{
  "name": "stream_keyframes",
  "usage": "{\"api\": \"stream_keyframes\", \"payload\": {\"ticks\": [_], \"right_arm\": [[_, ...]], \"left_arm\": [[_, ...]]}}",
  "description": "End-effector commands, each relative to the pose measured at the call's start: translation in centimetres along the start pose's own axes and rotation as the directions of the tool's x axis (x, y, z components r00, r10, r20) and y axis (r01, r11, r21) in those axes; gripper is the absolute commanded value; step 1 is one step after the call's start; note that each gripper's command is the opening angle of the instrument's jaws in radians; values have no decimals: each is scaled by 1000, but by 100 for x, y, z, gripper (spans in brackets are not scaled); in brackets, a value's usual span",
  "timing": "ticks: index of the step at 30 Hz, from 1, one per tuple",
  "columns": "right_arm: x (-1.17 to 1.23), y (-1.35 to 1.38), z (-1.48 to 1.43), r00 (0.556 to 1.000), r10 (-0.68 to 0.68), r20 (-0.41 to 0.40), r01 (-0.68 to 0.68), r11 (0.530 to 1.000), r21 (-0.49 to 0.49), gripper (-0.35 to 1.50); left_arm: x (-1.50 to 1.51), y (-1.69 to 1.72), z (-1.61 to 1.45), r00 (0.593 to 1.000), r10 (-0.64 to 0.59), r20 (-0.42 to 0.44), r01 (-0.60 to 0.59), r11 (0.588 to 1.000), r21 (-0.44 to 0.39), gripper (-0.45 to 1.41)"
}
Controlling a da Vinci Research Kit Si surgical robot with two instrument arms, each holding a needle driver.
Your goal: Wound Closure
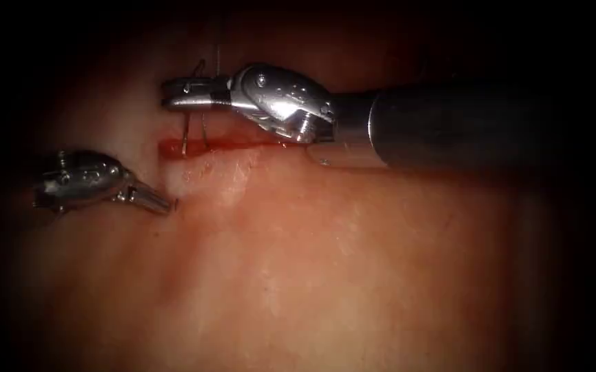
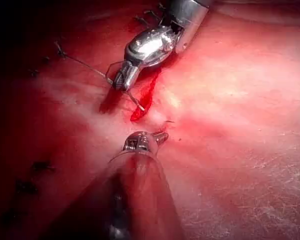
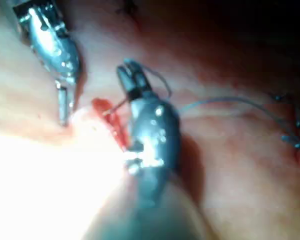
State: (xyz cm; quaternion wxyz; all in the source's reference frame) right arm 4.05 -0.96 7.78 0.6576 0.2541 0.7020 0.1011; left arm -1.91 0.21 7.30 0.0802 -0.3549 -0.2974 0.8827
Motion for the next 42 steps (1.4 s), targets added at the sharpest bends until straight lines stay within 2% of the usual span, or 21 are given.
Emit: {"api": "stream_keyframes", "payload": {"ticks": [1,7,9,12,23,29,32,33,34,36,42], "right_arm": [[-2,1,10,999,36,-2,-36,999,-2,-35],[-11,-10,16,982,190,-9,-190,982,3,-35],[-18,-18,17,955,298,-10,-298,955,0,-35],[-25,-25,19,932,364,-10,-364,932,0,-35],[-44,-45,26,856,517,16,-517,856,5,-35],[-52,-44,27,824,567,18,-567,824,1,-35],[-51,-37,23,824,566,-14,-566,823,-50,51],[-51,-34,20,834,551,-23,-551,832,-68,74],[-52,-31,17,844,535,-30,-536,840,-84,86],[-55,-21,-2,871,490,-29,-490,866,-101,91],[-60,-1,-57,891,454,-26,-453,881,-133,96]], "left_arm": [[1,-7,5,1000,2,-1,-2,1000,0,-45],[1,-8,4,1000,3,-2,-3,1000,-1,-45],[2,-9,2,1000,3,-2,-3,1000,-6,-45],[4,-10,1,1000,2,-2,-2,1000,-5,-45],[5,-11,-1,1000,2,-3,-2,1000,-1,-45],[7,-11,-3,1000,1,-3,-1,1000,5,-45],[8,-12,-4,1000,0,-3,1,1000,13,-45],[8,-11,-5,1000,-7,-3,7,1000,12,-45],[8,-11,-5,1000,-2,-3,2,1000,18,-45],[10,-11,-7,1000,8,0,-8,1000,22,-45],[10,-11,-8,1000,15,-3,-15,1000,21,-45]]}}
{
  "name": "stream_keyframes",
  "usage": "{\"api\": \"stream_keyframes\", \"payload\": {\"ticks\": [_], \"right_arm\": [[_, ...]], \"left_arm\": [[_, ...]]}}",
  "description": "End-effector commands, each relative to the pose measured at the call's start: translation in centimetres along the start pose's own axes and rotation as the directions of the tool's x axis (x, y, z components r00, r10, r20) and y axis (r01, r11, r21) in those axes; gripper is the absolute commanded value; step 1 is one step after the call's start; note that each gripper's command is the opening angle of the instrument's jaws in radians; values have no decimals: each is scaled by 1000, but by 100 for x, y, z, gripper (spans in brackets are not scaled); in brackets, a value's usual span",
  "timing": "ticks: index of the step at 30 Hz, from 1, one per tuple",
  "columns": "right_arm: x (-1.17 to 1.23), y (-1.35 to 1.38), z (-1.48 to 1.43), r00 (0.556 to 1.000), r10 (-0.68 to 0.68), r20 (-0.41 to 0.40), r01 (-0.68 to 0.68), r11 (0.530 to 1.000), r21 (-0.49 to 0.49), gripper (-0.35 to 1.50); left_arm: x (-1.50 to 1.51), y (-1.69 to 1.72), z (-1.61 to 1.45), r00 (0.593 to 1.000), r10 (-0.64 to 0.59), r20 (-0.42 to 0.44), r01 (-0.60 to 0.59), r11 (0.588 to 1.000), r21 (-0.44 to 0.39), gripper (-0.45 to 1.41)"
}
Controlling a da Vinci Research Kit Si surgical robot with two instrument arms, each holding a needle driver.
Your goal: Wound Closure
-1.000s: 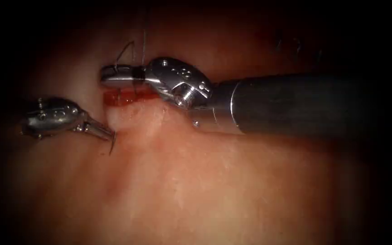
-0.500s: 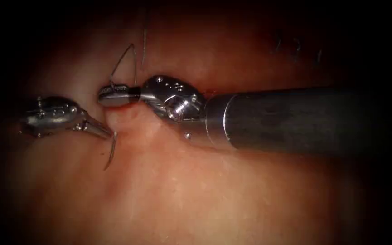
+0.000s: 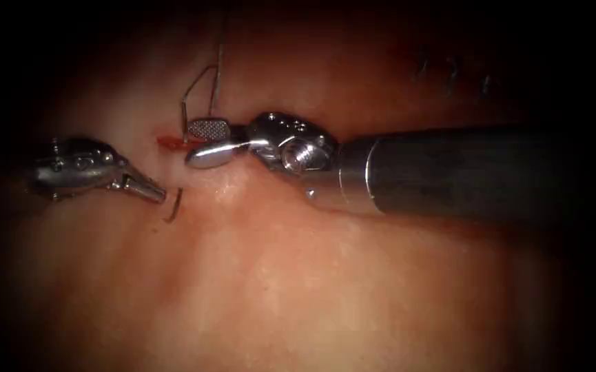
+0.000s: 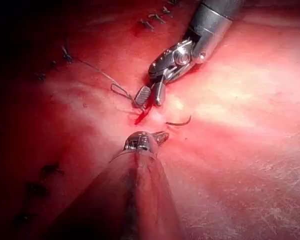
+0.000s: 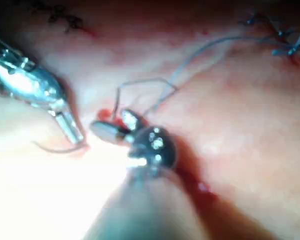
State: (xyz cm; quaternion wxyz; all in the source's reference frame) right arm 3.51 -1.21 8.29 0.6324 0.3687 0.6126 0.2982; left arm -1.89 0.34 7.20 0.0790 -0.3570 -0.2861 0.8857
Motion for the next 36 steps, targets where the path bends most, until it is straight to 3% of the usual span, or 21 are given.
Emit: {"api": "stream_keyframes", "payload": {"ticks": [1,7,9,12,18,30,36], "right_arm": [[3,11,-11,1000,-8,6,8,1000,-12,96],[7,6,-30,1000,-24,15,24,1000,-18,95],[9,2,-29,999,-34,18,34,999,-10,93],[8,-1,-25,999,-33,21,33,999,-1,91],[6,3,-25,999,-47,22,47,999,0,86],[2,5,-23,998,-57,23,57,998,-1,84],[0,5,-21,998,-59,26,59,998,-3,83]], "left_arm": [[0,-7,5,1000,3,-1,-3,1000,0,-45],[-1,-7,2,999,38,-23,-38,999,18,-43],[1,-9,-2,997,71,-43,-69,997,35,-32],[9,-8,-12,982,130,-140,-120,990,79,0],[26,18,-3,928,258,-270,-228,964,139,10],[28,22,9,913,293,-284,-272,956,114,39],[21,17,-1,910,305,-279,-285,952,110,37]]}}
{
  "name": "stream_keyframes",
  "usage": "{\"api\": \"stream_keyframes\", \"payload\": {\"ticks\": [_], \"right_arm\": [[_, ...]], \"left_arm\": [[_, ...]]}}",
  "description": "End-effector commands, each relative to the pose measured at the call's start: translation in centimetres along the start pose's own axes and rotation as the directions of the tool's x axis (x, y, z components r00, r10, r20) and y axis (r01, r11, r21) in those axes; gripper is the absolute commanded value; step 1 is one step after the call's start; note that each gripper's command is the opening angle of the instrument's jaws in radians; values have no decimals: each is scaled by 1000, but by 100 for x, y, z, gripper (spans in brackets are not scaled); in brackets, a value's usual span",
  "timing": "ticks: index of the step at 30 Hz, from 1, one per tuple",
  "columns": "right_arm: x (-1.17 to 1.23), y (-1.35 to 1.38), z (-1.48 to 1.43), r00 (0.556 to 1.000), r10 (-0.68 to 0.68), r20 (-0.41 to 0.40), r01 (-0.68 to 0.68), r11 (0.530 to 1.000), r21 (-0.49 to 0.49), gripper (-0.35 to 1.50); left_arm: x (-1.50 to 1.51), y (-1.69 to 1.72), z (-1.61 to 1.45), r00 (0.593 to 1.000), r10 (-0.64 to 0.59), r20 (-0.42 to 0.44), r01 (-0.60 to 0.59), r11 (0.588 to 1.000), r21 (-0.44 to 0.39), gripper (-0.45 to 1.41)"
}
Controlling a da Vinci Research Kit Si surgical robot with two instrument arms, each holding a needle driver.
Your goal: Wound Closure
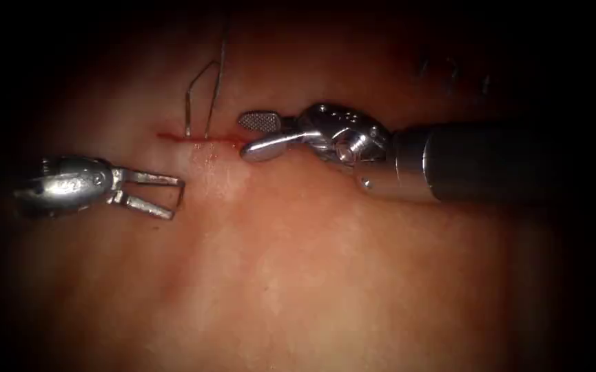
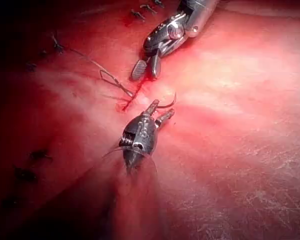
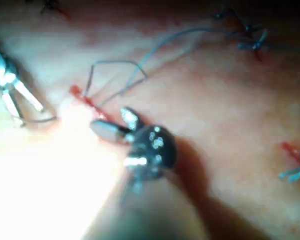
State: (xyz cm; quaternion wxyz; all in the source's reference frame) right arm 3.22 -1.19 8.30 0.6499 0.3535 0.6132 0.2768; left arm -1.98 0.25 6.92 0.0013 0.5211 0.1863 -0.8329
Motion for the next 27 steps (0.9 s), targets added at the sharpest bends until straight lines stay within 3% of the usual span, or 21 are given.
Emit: {"api": "stream_keyframes", "payload": {"ticks": [1,4,7,12,14,19,22,27], "right_arm": [[0,5,9,1000,-3,-2,3,1000,1,83],[0,6,10,1000,-3,-2,3,1000,1,83],[0,6,9,1000,-3,-5,3,1000,2,83],[0,6,10,1000,-4,-7,4,1000,2,78],[-1,7,10,1000,-4,-7,4,1000,2,78],[-2,7,11,1000,-5,-11,5,1000,-1,74],[-1,7,11,1000,-4,-14,4,1000,0,68],[0,7,10,1000,-3,-16,3,1000,-3,64]], "left_arm": [[-4,-6,4,1000,4,9,-5,1000,2,37],[-7,-3,14,1000,7,26,-7,1000,10,44],[-2,-4,26,1000,2,27,-3,1000,17,66],[0,-8,27,1000,0,27,-1,1000,17,71],[1,-9,28,1000,-1,16,0,1000,23,61],[1,-15,33,999,-37,-4,37,999,33,5],[0,-20,34,994,-101,-37,102,994,40,-43],[-4,-23,25,978,-200,-65,202,979,23,-45]]}}
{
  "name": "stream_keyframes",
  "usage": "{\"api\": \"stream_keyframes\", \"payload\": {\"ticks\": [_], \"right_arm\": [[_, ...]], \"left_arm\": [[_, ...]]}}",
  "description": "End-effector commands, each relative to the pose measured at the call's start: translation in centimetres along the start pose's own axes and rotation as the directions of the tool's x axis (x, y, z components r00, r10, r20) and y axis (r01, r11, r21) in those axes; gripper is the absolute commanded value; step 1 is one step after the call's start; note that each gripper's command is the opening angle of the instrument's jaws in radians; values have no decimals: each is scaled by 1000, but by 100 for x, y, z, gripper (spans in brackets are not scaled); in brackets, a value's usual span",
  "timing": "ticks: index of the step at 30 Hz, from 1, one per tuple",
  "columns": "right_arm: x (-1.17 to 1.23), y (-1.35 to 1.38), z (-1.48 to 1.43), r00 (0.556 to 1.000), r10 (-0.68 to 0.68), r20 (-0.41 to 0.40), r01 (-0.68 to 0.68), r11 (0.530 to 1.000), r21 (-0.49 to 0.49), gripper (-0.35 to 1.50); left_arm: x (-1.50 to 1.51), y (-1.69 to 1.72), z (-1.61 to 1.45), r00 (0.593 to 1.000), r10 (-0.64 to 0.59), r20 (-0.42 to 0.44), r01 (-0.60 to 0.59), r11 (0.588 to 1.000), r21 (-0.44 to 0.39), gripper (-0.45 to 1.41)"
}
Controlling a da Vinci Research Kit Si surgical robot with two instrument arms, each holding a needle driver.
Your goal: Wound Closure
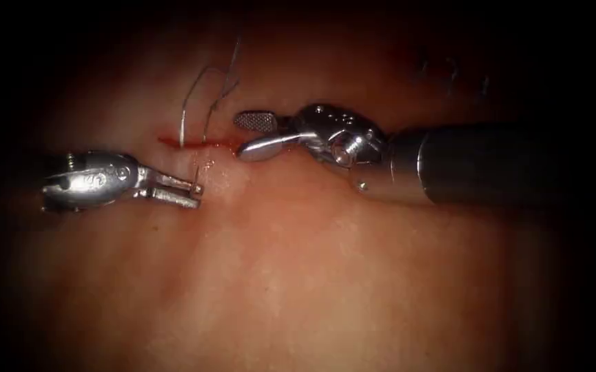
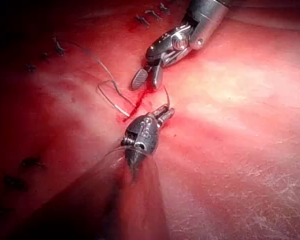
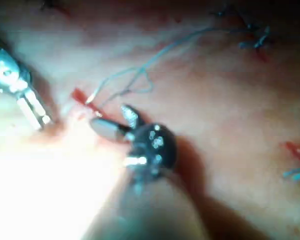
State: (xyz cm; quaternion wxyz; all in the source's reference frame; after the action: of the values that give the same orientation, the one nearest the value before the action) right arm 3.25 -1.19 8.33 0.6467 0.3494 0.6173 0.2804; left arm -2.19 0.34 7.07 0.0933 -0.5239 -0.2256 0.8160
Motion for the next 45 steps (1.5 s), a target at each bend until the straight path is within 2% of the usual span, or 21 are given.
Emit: {"api": "stream_keyframes", "payload": {"ticks": [1,2,8,14,17,26,29,30,31,33,35,39,42,45], "right_arm": [[2,5,8,1000,-2,-2,2,1000,2,63],[2,4,8,1000,-2,-2,2,1000,2,63],[1,4,8,1000,-2,-2,2,1000,2,63],[1,4,8,1000,-2,-1,2,1000,3,61],[1,3,9,1000,-2,-2,2,1000,0,61],[1,1,9,1000,-2,2,2,1000,12,59],[3,-2,9,1000,1,5,-1,1000,23,63],[5,-4,8,1000,-2,4,2,1000,24,66],[7,-6,8,1000,-18,4,18,1000,25,68],[12,-7,7,999,-49,-2,50,999,12,69],[19,-10,6,996,-92,21,92,996,-8,88],[27,-24,3,979,-183,94,185,983,-13,93],[34,-40,9,968,-203,146,209,978,-23,83],[42,-61,27,960,-226,166,234,972,-28,59]], "left_arm": [[-1,-5,3,999,-35,-11,35,999,0,-45],[2,-3,0,993,-107,-46,106,994,-27,-45],[18,13,-1,960,-261,-100,242,956,-168,-45],[45,34,-10,936,-325,-133,283,923,-262,-45],[69,47,-23,917,-364,-162,300,899,-320,-45],[116,70,-67,909,-384,-164,295,869,-398,-45],[140,69,-92,930,-297,-215,205,907,-369,-45],[153,64,-104,942,-221,-254,136,940,-314,-45],[160,61,-110,947,-174,-271,95,955,-282,-45],[169,54,-119,952,-129,-279,61,969,-239,-45],[176,46,-125,955,-100,-278,44,979,-200,-45],[180,32,-130,960,-58,-276,18,989,-145,-45],[185,19,-133,962,-26,-272,-1,995,-98,-45],[194,6,-139,964,11,-265,-25,998,-49,-45]]}}
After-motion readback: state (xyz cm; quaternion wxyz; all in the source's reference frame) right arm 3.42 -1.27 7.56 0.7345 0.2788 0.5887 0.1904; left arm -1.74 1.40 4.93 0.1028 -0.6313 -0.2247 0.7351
